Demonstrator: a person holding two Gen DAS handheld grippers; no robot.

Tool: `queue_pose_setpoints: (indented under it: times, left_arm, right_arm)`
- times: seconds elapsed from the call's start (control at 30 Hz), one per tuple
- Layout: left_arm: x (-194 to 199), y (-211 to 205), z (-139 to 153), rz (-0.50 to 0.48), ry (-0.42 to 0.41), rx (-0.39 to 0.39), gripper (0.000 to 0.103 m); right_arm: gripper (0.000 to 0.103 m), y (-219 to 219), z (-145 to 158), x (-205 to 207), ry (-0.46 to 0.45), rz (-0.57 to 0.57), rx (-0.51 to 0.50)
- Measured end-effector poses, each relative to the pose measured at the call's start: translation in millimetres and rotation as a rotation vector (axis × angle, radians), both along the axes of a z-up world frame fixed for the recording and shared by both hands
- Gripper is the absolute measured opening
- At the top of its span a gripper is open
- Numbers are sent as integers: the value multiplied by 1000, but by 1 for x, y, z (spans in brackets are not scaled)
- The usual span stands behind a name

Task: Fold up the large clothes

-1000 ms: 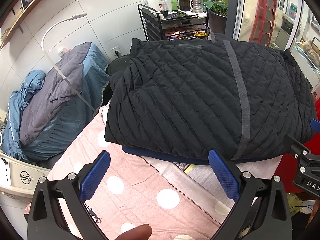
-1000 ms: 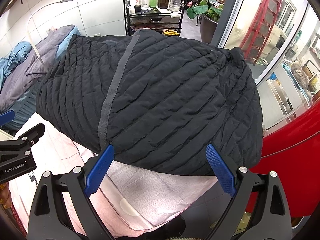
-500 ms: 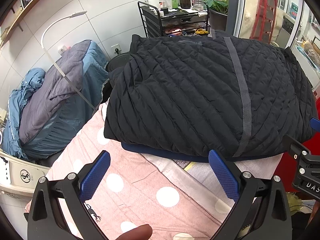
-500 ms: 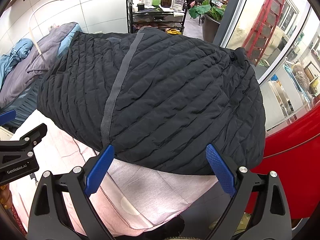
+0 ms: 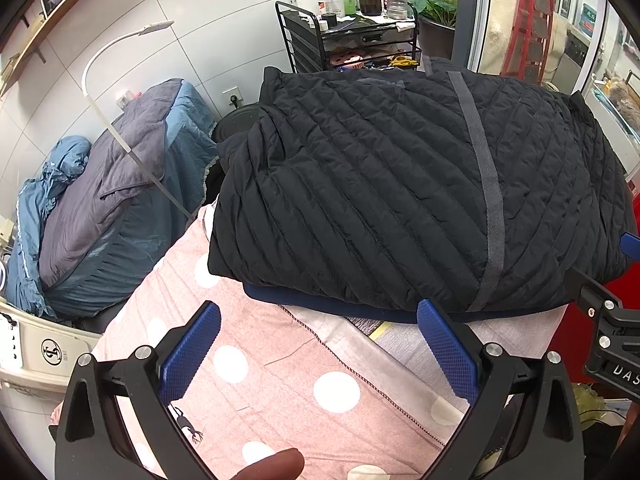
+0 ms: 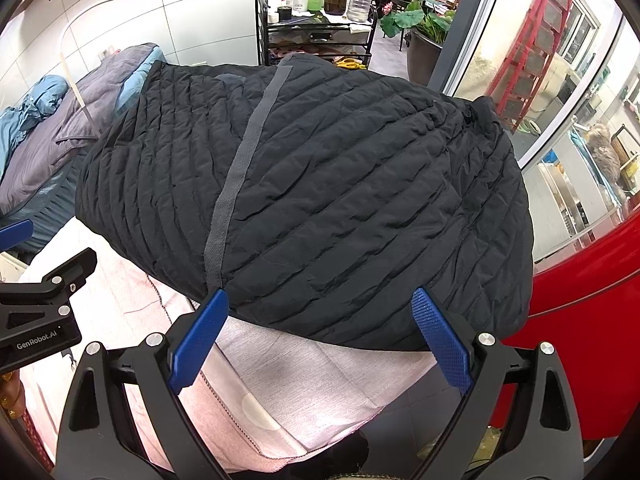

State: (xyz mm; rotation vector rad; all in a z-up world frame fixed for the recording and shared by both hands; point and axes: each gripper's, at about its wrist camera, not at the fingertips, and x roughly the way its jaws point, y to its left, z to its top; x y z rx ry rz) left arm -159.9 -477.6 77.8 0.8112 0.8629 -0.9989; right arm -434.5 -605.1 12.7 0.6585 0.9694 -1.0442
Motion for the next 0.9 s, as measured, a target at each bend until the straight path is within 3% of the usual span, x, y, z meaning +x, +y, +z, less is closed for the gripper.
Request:
queue_pose_setpoints:
  times: [0.9]
  left_arm:
    - [1, 3, 0, -1, -9, 5, 97]
  right_arm:
    - [92, -2, -1, 8, 2, 18, -2]
